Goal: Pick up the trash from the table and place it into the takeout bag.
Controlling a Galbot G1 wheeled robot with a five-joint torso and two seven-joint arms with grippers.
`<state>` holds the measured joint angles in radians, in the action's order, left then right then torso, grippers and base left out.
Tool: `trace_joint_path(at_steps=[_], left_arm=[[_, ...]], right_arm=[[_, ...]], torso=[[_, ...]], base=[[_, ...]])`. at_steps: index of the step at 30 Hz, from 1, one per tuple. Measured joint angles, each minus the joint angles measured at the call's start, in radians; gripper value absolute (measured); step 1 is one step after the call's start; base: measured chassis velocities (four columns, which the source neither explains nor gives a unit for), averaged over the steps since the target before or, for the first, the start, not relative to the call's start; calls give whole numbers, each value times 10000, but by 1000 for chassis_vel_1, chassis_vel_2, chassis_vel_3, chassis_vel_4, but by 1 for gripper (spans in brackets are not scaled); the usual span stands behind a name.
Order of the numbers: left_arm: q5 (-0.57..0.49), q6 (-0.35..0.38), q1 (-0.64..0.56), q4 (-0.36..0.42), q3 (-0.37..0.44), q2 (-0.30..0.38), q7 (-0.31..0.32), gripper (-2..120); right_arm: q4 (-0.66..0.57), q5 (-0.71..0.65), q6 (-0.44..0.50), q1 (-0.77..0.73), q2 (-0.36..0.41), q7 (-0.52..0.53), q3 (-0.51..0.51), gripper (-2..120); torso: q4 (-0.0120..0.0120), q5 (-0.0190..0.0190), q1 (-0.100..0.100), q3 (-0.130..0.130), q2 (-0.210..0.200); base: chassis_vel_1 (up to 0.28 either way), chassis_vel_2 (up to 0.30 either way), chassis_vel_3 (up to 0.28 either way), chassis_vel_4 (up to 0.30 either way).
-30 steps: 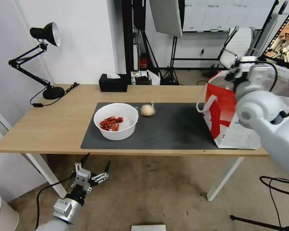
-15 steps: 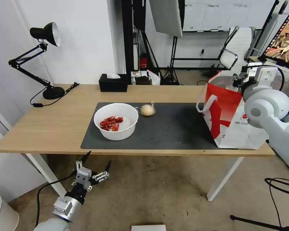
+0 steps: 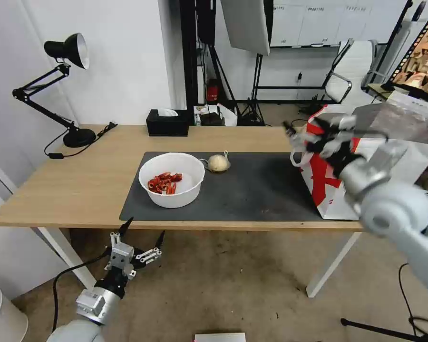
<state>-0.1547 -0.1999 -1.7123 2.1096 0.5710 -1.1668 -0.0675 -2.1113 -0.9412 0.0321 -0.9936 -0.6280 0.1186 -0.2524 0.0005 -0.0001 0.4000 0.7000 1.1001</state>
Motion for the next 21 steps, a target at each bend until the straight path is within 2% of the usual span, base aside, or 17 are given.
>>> trace_joint_path(at_steps=[1,2,4,5,7,8,11,12,15,21], left_arm=[[7,-85,-48,-4,27,-89,11,100],[7,-85,-48,-4,27,-89,11,100],[51,-188,-118,-83,53,-212,12,100],[51,-188,-118,-83,53,-212,12,100],[94,-259,-129,-179,20,-303,12,100],[94,-259,-129,-179,20,-303,12,100],[193,-273,-43,-372,-106,-438,34,100],[193,-273,-43,-372,-106,-438,34,100],[397,240,-76,-418,-192,-505,240,100],[411,451,-95,-490,-245,-484,295,100]], right_arm=[[27,563,551,-704,-236,-363,-138,100],[27,563,551,-704,-236,-363,-138,100],[248,1858,1523,-2220,-786,-957,-570,100],[248,1858,1523,-2220,-786,-957,-570,100],[295,2593,1956,-3678,-1395,-1239,-1201,100],[295,2593,1956,-3678,-1395,-1239,-1201,100],[287,3334,2160,-5607,-2369,-1315,-1966,100],[287,3334,2160,-5607,-2369,-1315,-1966,100],[324,3803,2141,-6720,-3102,-1000,-2202,100],[391,4187,1899,-7154,-3458,-741,-2243,100]], torso=[[-1,-3,0,-1,0],[-1,-3,0,-1,0],[-5,6,-1,-1,0],[-5,6,-1,-1,0],[-6,4,0,-1,0],[-6,4,0,-1,0],[-8,0,-2,-1,0],[-8,0,-2,-1,0],[-8,1,-2,-1,0],[-4,1,-2,-1,1]], base=[[0,0,0,0],[0,0,0,0],[0,0,0,0],[0,0,0,0],[0,0,0,0],[0,0,0,0],[0,0,0,0],[0,0,0,0],[0,0,0,0],[0,0,0,0]])
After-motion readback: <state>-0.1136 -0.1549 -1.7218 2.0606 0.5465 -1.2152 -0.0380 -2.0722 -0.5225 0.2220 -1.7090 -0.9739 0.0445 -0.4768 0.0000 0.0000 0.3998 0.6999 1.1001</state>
